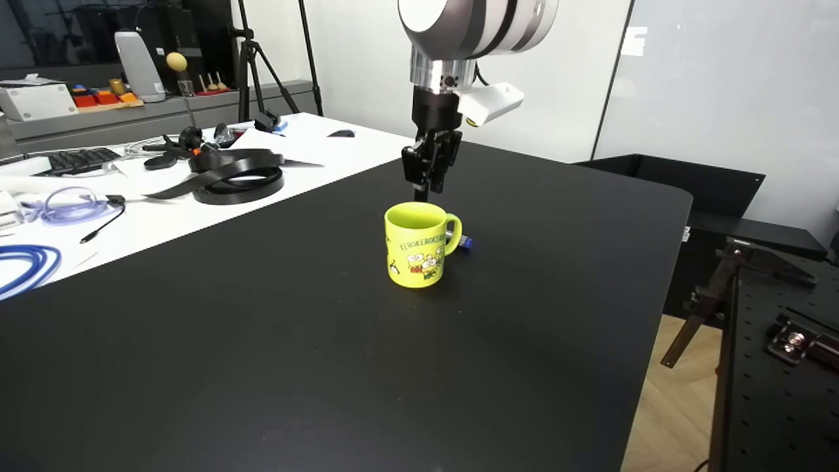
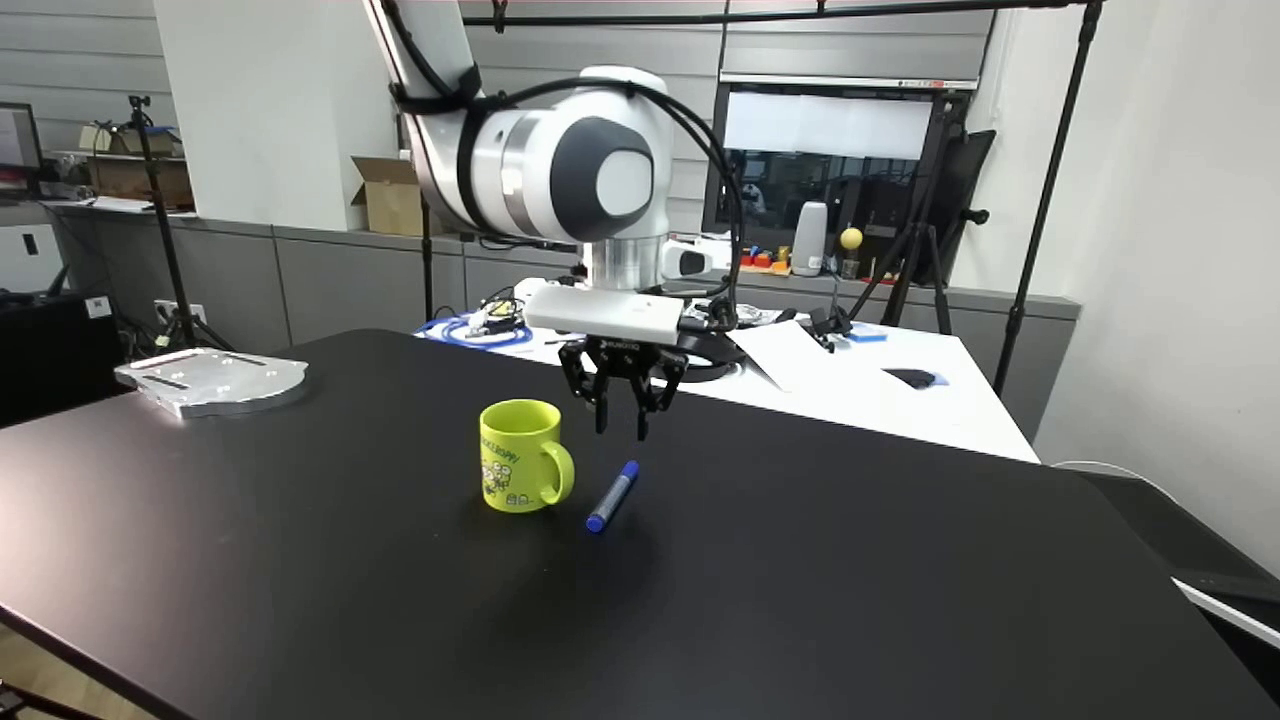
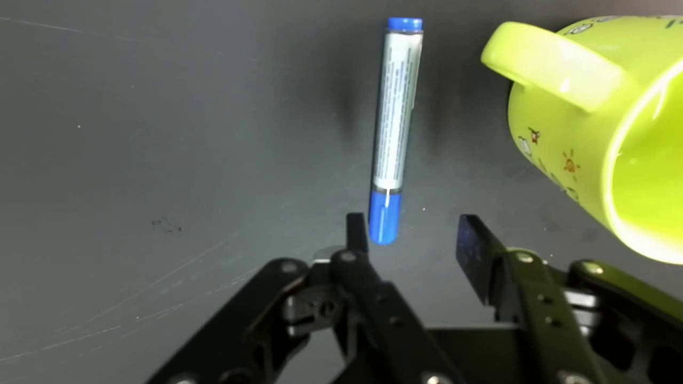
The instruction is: Remove the marker from the cup and place it on the table
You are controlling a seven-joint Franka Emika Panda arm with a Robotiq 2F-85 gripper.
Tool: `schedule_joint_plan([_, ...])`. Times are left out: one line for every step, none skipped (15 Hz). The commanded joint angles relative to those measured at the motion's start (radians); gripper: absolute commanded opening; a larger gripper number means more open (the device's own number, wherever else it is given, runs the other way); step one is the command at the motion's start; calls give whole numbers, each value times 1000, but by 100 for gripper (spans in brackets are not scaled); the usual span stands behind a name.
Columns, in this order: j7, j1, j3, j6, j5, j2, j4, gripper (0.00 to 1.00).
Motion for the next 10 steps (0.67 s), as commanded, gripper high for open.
schedule_joint_plan([-15,-20,29,-16,20,6,27,81])
schedule_joint_plan([-17,-21,36,-11,23,-8,16,87])
schedule_joint_plan([-1,-5,23,-22,6,-20,10,95])
schedule_joint_plan([-15,-4,28,-10,-2,-39,-9,99])
schedule_joint_plan([-10,16,8,-9,-35,-58,-24,100])
schedule_joint_plan([-3,32,-5,10,-57,-77,-39,100])
schedule_joint_plan([3,42,-11,19,-73,-99,-54,100])
schedule_joint_plan([7,54,-19,41,-95,-125,-74,100])
schedule_joint_plan([10,64,-24,60,-113,-148,-90,100])
schedule_joint_plan([8,71,-25,72,-126,-174,-107,100])
